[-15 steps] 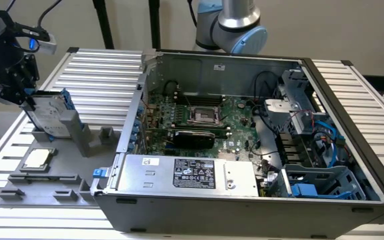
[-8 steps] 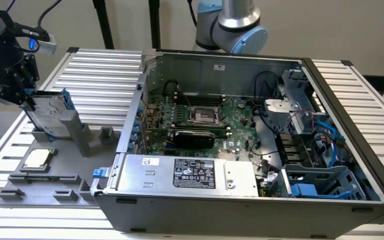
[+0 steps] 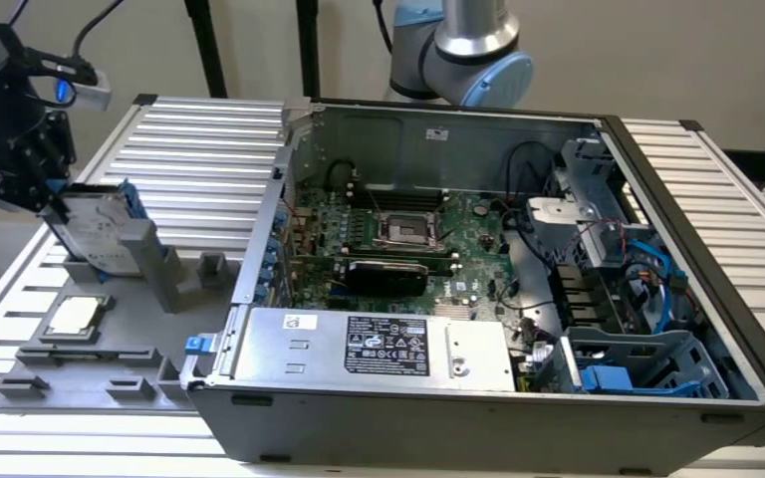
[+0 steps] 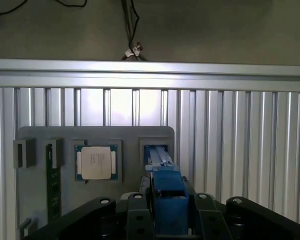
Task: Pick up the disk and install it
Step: 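Pick up the disk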
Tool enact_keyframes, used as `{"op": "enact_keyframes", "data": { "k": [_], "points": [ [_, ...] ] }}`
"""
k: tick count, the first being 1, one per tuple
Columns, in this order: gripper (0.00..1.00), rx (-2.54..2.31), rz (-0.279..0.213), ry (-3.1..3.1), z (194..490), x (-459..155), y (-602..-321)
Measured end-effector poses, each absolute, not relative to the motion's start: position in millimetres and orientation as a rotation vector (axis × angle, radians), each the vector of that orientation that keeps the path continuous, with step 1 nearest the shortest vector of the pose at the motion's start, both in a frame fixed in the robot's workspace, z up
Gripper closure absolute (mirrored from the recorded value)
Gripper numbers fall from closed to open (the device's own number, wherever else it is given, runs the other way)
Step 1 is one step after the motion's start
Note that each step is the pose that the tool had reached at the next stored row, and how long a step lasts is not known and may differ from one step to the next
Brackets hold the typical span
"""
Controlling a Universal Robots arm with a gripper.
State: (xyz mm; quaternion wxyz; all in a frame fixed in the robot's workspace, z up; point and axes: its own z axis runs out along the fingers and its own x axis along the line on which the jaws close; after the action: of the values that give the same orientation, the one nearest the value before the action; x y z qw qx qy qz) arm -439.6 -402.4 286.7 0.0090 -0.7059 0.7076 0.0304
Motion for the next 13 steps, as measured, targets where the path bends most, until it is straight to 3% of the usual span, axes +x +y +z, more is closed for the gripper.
{"op": "enact_keyframes", "data": {
  "k": [13],
  "points": [
    [0.67, -2.204, 0.096, 2.211, 286.4, -439.6, -408.2]
  ]
}}
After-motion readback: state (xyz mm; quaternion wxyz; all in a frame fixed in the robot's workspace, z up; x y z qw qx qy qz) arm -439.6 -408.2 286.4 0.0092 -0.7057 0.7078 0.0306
